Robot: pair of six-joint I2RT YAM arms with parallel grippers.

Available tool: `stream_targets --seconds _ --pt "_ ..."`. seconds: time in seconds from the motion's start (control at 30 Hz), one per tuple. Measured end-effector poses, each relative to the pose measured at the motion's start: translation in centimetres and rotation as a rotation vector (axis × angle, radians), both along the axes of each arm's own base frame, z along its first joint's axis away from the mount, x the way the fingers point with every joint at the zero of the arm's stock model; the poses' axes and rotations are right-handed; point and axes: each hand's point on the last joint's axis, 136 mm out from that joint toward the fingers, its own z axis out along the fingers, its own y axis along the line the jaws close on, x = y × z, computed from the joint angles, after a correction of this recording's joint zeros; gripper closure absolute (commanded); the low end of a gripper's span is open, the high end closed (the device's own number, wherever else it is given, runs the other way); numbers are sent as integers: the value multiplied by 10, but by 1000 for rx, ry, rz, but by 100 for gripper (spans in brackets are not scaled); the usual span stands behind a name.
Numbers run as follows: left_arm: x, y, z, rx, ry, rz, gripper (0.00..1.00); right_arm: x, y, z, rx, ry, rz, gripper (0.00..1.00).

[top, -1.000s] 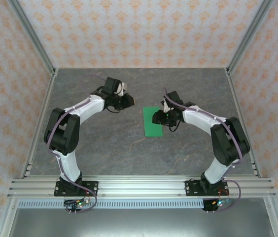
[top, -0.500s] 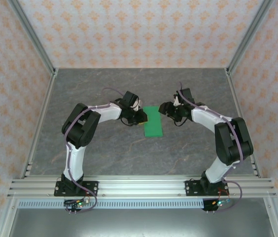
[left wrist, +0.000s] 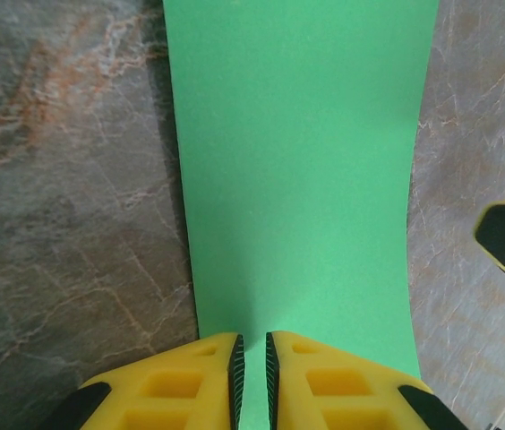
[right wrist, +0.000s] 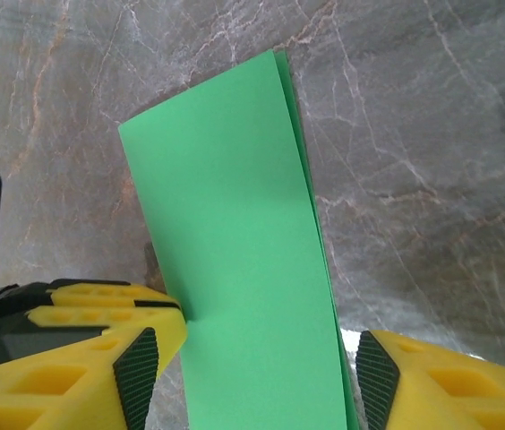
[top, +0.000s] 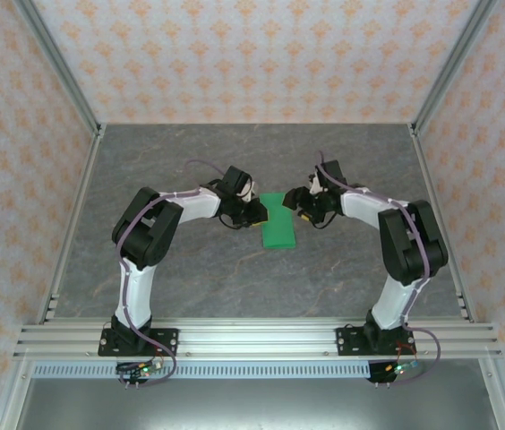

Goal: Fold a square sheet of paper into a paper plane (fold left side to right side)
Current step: Fold the triangle a second time at the center of the table.

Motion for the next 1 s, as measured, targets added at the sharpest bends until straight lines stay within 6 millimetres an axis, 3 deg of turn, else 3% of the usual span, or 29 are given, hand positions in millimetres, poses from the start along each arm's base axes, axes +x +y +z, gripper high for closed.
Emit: stream_targets --seconds 0.27,0.37,0.53,0.8,1.0 --pt "0 0 -1 0 -2 1 83 44 10 11 -20 -95 49 37" --pt "-1 1 -1 -1 -3 1 84 49 9 9 -33 -88 50 38" --pt "-1 1 -1 0 -6 2 84 28 1 -5 -68 8 43 42" --pt "-1 1 -1 0 -6 3 84 -37 -2 -14 -81 166 62 46" --pt "-1 1 -1 1 -6 3 84 -53 4 -14 -88 209 78 48"
